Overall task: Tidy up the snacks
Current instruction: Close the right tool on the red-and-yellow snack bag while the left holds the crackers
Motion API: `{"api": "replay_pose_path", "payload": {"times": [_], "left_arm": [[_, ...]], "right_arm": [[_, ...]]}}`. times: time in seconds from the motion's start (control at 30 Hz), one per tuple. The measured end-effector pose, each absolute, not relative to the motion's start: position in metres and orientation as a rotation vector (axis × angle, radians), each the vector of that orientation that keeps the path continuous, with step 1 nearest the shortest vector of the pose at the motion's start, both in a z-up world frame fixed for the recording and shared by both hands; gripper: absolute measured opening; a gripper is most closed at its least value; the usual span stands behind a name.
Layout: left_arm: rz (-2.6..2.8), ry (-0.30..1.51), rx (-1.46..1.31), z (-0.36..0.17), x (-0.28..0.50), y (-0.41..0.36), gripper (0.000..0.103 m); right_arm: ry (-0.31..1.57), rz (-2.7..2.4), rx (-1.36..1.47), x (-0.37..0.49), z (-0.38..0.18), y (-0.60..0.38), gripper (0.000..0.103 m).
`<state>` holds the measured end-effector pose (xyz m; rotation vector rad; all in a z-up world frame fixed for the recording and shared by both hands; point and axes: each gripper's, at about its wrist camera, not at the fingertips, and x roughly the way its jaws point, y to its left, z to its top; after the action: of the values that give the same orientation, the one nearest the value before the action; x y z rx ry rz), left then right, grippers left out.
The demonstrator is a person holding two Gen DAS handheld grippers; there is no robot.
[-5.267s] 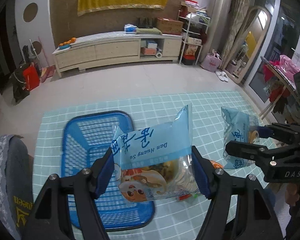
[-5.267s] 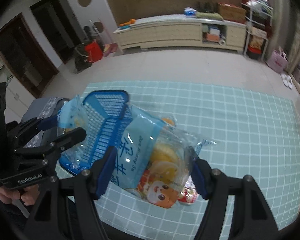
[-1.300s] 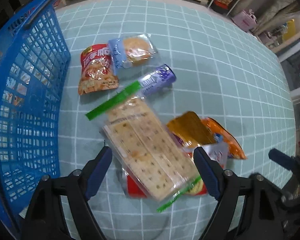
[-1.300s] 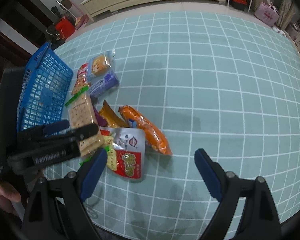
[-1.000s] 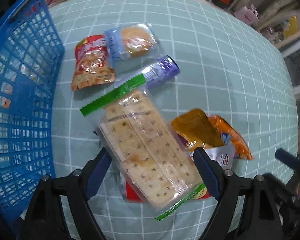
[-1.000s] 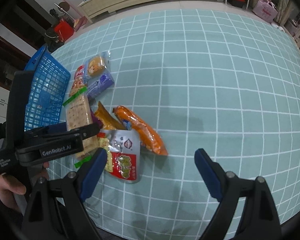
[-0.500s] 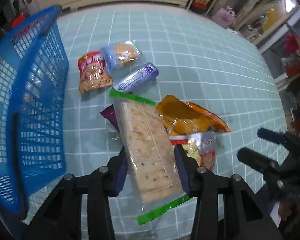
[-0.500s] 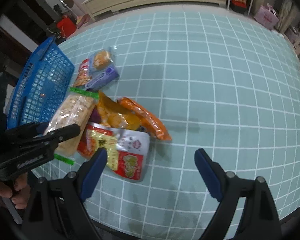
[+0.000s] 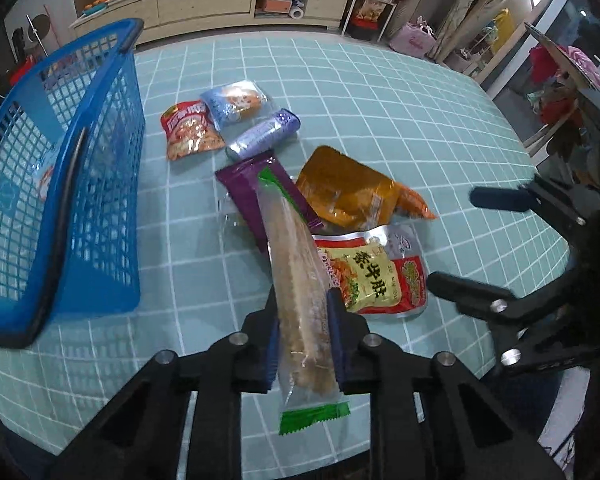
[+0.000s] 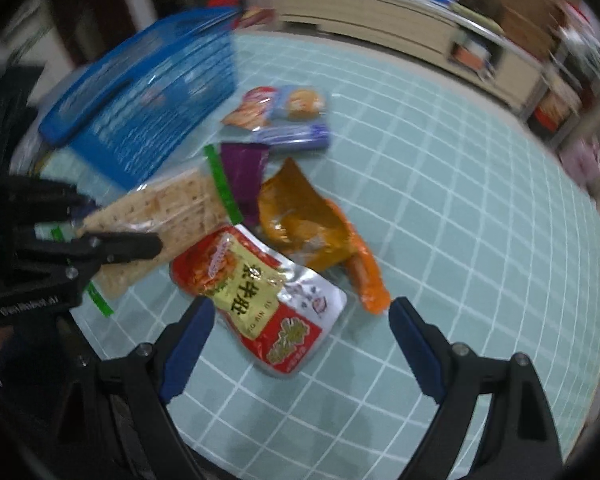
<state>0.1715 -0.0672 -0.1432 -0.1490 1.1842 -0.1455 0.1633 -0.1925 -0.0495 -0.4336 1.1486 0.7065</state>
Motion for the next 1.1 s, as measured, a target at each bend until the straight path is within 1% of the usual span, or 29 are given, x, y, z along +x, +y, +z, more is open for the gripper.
{"api": "replay_pose_path", "payload": {"times": [0.13,0.3,0.43,0.57,0.7,0.77,0.8,0.87,0.9,0.97,1.03,1.1], "left_arm": [[-0.154,1.161,-0.165,-0.148,0.154,-0.064,0.019],[-0.143,1.158,-0.184,-0.155,0.144,-0.057,0.019],[-0.117,1.155,-0.222,-0.16,0.138,-0.048,0.018],[-0.108,1.163,-0.221,-0.167,0.131,-0.043,0.013],[-0.109,1.164,-0.226,-0.173,0.125,-0.038,0.013],[-0.111,1.163,-0.217,-0.175,0.122,-0.038,0.013],[-0.112,1.16,-0.212,-0.175,0.121,-0.038,0.013],[-0.116,1.152,-0.198,-0.174,0.12,-0.039,0.012],[-0.119,1.149,-0.196,-0.174,0.119,-0.039,0.012],[-0.122,1.145,-0.199,-0.173,0.117,-0.038,0.012],[-0.123,1.139,-0.204,-0.171,0.114,-0.037,0.012],[-0.13,1.133,-0.218,-0.167,0.11,-0.034,0.012]], "right_arm": [[1.126,0.803,-0.633,0.147,-0.067,-0.168,0.092],[1.121,0.908,-0.775,0.133,-0.085,-0.148,0.092],[1.15,0.977,-0.807,0.137,-0.096,-0.138,0.091],[1.162,1.022,-0.858,0.144,-0.107,-0.129,0.092],[1.196,1.071,-0.897,0.149,-0.121,-0.12,0.091],[1.204,1.106,-0.91,0.149,-0.128,-0.115,0.088],[1.185,1.124,-0.909,0.147,-0.128,-0.114,0.084],[1.171,1.154,-0.894,0.146,-0.123,-0.115,0.069],[1.158,1.156,-0.901,0.143,-0.121,-0.115,0.066],[1.141,1.161,-0.908,0.138,-0.116,-0.116,0.054],[1.134,1.149,-0.887,0.137,-0.111,-0.117,0.047],[1.13,1.121,-0.867,0.138,-0.108,-0.116,0.044]]}}
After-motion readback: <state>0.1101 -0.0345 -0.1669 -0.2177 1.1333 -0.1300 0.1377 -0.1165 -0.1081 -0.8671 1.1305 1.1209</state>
